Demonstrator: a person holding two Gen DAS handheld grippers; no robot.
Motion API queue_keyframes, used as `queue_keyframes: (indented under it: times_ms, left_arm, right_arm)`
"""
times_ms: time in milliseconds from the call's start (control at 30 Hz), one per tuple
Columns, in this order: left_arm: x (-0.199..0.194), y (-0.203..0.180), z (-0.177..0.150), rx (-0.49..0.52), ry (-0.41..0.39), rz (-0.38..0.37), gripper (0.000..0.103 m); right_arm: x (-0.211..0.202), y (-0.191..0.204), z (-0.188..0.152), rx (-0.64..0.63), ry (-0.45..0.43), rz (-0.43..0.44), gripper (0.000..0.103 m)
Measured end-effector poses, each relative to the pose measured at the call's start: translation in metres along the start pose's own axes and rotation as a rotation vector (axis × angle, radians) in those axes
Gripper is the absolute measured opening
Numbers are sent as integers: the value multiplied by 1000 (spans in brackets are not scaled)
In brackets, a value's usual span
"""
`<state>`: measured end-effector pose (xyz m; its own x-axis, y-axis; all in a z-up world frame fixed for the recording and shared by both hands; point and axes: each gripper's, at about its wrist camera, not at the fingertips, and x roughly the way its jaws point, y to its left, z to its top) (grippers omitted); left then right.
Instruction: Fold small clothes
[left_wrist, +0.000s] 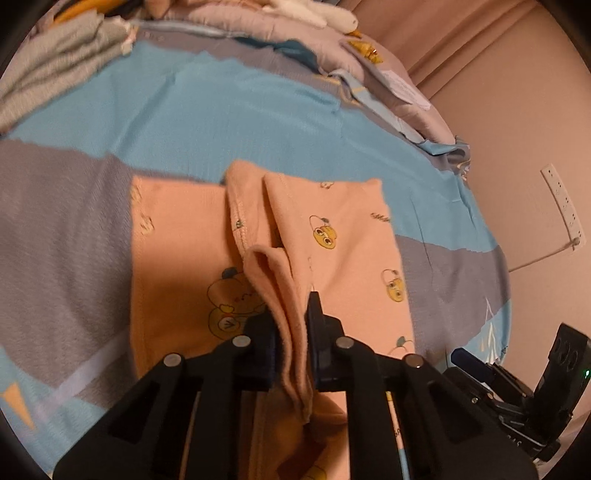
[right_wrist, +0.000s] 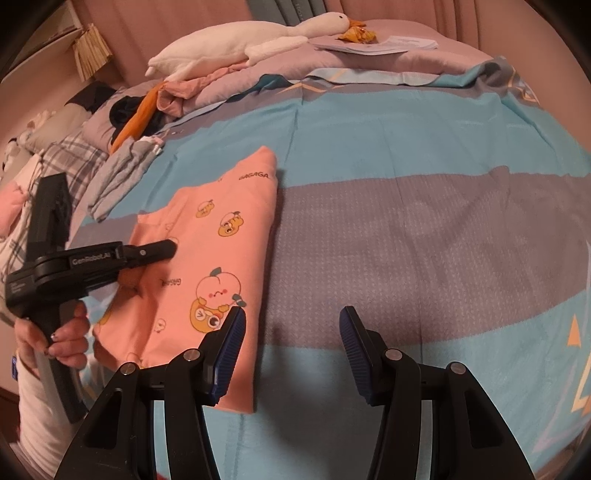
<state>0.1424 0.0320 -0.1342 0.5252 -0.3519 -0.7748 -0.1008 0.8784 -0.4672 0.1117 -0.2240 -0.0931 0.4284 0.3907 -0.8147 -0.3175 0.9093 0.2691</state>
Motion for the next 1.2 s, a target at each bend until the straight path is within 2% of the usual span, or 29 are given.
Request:
queue_keyframes:
  times_ms: [167, 367, 600, 767, 867, 933, 967, 1033, 1133, 1167, 1200]
  left_arm:
    - [-28, 1, 1, 32, -52, 19, 13]
    - [-44, 16, -9, 52, -81, 129, 13]
    - [-35, 33, -21, 29, -63, 192, 16]
    - [-31, 39, -25, 7, -64, 221, 24]
    - [-33, 42, -28, -10, -72, 239, 35]
    - [-36, 44, -31, -18, -76, 264, 49]
    - [-39, 45, -32, -27, -73, 269, 53]
    - [-46, 49, -34, -50, -71, 260, 66]
    - [-60, 52, -37, -80, -86, 229, 77]
    - [-63, 53, -39, -91, -94, 217, 81]
    - [-66, 54, -40, -99, -99, 206, 87]
  right_arm:
    - [-4, 7, 5, -31, -17, 6, 53]
    - [2, 24, 6, -76, -10, 38, 53]
    - [19, 42, 3, -121, 37, 61, 53]
    - [32, 51, -3, -140, 78, 55, 53]
    - [40, 56, -8, -160, 100, 40, 53]
    - [43, 58, -11, -169, 112, 31, 53]
    - [43, 58, -11, -172, 114, 28, 53]
    - [39, 58, -9, -176, 109, 29, 53]
    - [30, 53, 1, -158, 72, 39, 53]
    - [30, 51, 2, -152, 63, 45, 58]
    - [29, 48, 7, -134, 52, 57, 69]
